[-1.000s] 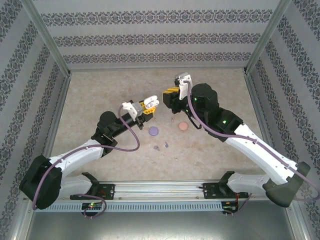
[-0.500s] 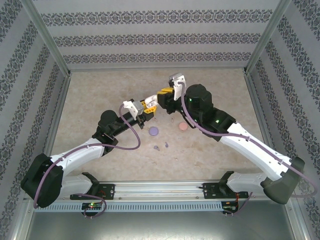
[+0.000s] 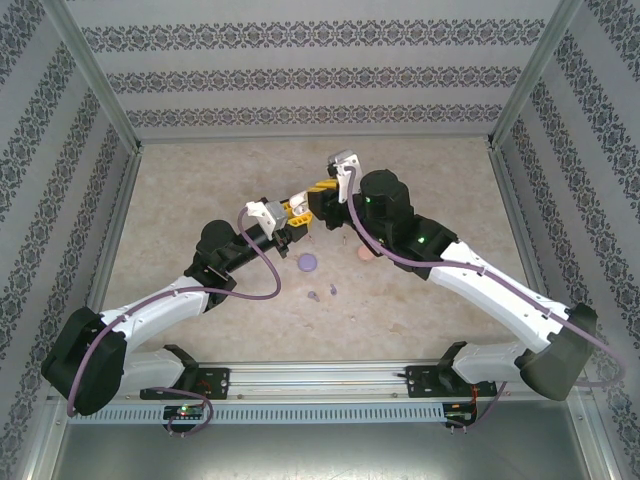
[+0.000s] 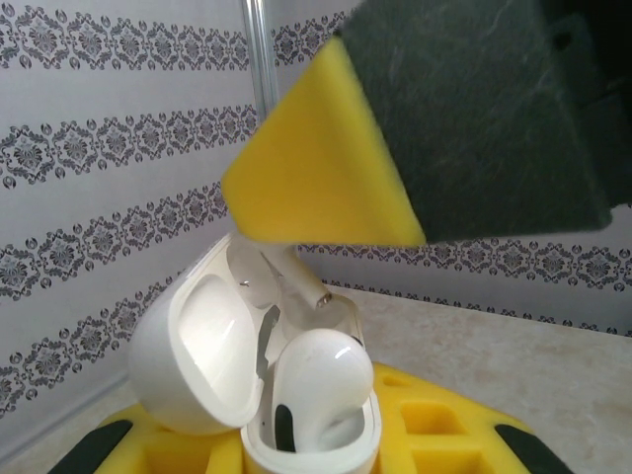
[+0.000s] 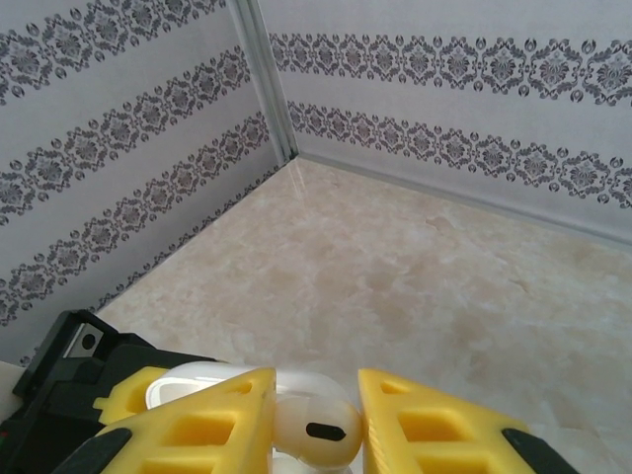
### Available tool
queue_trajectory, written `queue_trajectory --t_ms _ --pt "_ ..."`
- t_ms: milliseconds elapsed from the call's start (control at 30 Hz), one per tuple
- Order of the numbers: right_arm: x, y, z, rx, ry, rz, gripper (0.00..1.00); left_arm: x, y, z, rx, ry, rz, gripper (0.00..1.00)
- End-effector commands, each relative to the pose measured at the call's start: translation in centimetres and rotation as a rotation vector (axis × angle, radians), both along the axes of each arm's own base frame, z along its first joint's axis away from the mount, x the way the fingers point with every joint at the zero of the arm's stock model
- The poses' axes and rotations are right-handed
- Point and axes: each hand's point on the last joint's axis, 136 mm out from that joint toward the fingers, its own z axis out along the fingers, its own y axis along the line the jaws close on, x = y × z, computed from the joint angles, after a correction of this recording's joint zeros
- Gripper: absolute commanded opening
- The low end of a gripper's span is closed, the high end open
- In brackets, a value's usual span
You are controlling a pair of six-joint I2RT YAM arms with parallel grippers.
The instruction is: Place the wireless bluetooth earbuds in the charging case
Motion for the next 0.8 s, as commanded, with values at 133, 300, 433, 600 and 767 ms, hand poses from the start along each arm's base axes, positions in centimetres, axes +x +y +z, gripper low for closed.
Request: queue_trajectory --t_ms 133,300,433,600,767 --pt "-0.3 0.6 -1.1 0.003 0.014 0.019 0.27 -0.3 0.3 2.6 -0.044 -0.057 -0.007 0.0" --pt "-0.3 0.4 -1.8 -0.036 0.002 0.017 0.26 -0.4 0.2 2.7 -0.046 -0.06 -0.01 0.0" --pt "-0.6 0.6 -2.4 -0.08 -0.024 0.031 0.26 -0.4 0.3 2.8 -0.048 -0.06 -0.011 0.0" --pt "-0.7 0.9 -3.2 -0.121 -0.058 0.026 0.26 -0.5 0.2 3.0 -0.053 -0.063 -0.015 0.0" --pt "-0.3 0.9 -3.4 -0.103 -0.064 0.0 0.26 -0.6 0.2 3.0 -0.054 -0.062 -0.017 0.0"
